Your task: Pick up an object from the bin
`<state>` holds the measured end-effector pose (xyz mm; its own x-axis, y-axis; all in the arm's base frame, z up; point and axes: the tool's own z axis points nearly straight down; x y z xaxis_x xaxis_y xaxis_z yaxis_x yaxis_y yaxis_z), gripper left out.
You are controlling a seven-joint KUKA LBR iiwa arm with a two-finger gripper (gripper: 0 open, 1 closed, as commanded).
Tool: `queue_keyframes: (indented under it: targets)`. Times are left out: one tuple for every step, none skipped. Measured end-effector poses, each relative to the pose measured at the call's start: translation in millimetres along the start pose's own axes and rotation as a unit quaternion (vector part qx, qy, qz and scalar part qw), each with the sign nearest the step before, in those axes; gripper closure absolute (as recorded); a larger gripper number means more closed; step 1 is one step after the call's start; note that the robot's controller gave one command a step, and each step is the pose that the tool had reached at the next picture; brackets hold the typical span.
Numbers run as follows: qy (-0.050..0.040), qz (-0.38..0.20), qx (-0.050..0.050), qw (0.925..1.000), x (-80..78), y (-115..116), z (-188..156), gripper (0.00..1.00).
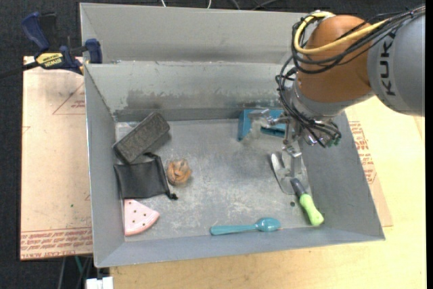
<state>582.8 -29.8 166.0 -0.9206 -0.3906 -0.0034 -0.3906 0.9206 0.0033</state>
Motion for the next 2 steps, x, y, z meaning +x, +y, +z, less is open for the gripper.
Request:
queue_keyframes:
  targets:
    - [-0.0042,-0.029,0.001,0.9996,6.8,40,42,0.0]
    - [-0.0008,-0.023,0.0,0.9997,8.9,57,54,0.0]
